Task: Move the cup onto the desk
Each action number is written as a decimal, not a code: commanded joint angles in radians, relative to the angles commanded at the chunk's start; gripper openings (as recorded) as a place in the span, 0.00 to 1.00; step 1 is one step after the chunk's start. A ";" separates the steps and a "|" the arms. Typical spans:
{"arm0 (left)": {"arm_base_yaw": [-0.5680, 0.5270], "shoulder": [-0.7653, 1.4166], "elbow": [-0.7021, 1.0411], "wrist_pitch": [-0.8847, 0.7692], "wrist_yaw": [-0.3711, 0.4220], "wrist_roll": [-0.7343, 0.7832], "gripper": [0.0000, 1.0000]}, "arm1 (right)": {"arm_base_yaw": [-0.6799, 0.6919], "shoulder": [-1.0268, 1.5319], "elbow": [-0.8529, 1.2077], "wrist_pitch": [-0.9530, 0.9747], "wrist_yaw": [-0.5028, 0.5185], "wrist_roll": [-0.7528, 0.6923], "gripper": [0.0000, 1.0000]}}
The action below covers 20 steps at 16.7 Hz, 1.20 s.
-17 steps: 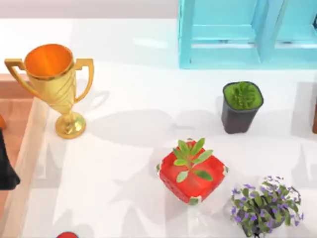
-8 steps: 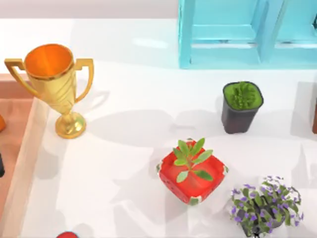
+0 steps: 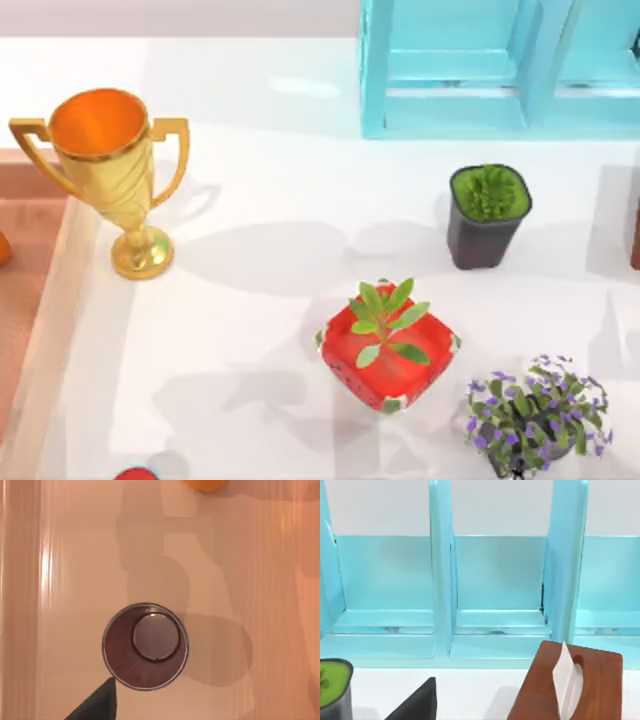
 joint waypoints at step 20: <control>0.069 0.480 0.198 -0.139 -0.001 0.075 1.00 | 0.000 0.000 0.000 0.000 0.000 0.000 1.00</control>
